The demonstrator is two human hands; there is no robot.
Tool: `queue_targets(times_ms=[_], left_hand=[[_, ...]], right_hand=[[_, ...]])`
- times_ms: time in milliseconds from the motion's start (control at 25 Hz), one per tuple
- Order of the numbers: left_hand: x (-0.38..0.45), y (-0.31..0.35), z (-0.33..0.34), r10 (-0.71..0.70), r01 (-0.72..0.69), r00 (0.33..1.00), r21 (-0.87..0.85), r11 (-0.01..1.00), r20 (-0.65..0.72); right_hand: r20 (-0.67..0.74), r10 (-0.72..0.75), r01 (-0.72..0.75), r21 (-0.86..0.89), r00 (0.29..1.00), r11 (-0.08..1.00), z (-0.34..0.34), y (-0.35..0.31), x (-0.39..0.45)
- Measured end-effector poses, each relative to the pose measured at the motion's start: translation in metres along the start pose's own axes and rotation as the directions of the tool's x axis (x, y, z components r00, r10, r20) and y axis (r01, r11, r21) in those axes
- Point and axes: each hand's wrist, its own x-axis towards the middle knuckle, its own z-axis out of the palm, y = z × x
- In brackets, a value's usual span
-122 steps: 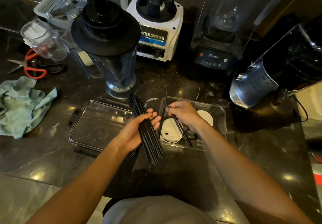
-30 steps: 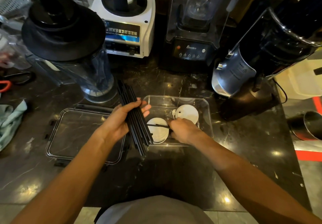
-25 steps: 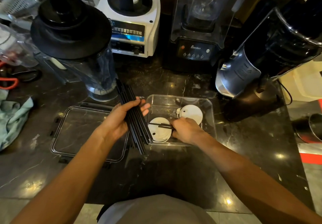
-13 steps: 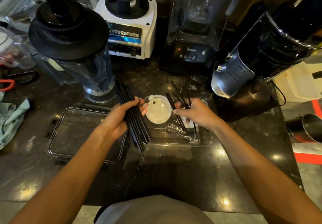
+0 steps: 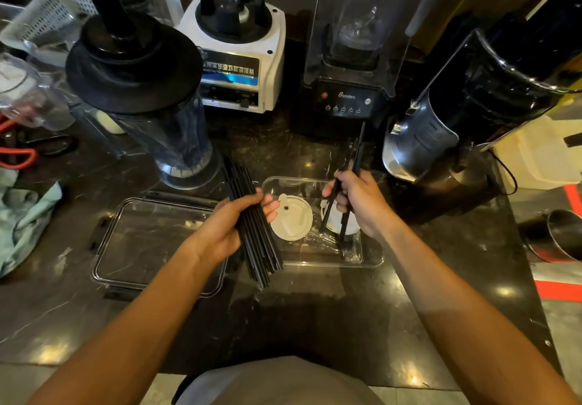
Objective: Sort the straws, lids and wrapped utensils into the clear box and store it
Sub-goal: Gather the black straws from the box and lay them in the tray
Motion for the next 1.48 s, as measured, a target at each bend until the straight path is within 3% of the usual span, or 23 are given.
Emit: queue_targets(times_ms=[80, 320, 520, 600, 720, 960, 1160, 1320, 1480], left_hand=[[-0.002, -0.002, 0.001, -0.003, 0.003, 1.000, 0.015, 1.000, 0.016], [-0.010, -0.003, -0.007, 0.012, -0.012, 0.999, 0.016, 1.000, 0.048], [-0.017, -0.002, -0.020, 0.037, -0.035, 0.997, -0.036, 0.999, 0.073], [-0.024, -0.001, -0.027, 0.061, -0.063, 0.992, 0.011, 0.998, 0.111], [-0.037, 0.000, -0.044, 0.082, -0.085, 0.992, 0.025, 0.996, 0.097], [-0.061, 0.000, -0.082, 0.103, -0.099, 0.990, -0.054, 0.994, 0.092], [-0.075, -0.002, -0.103, 0.107, -0.105, 0.994, -0.051, 0.993, 0.026], [-0.082, -0.001, -0.119, 0.102, -0.100, 0.995, -0.067, 0.993, 0.017], [-0.086, 0.005, -0.132, 0.076, -0.075, 0.997, -0.082, 0.994, 0.004]], right_hand=[[0.011, 0.001, -0.001, -0.027, 1.000, 1.000, 0.012, -0.003, 0.001], [0.175, 0.010, -0.048, 0.214, 0.985, 0.976, 0.048, -0.018, -0.006], [0.290, 0.096, -0.159, 0.204, 0.952, 0.966, 0.091, -0.027, -0.015], [0.271, 0.107, -0.150, 0.147, 0.957, 0.978, 0.114, -0.031, -0.023], [0.234, 0.064, -0.041, -0.104, 0.970, 0.994, 0.148, -0.027, -0.030], [0.399, 0.101, 0.090, -0.433, 0.911, 0.897, 0.197, -0.003, -0.042], [0.470, 0.219, 0.018, -0.449, 0.855, 0.893, 0.223, 0.012, -0.045], [0.468, 0.285, 0.046, -0.578, 0.836, 0.815, 0.239, 0.018, -0.046], [0.521, 0.332, 0.048, -0.587, 0.786, 0.808, 0.247, 0.015, -0.050]])
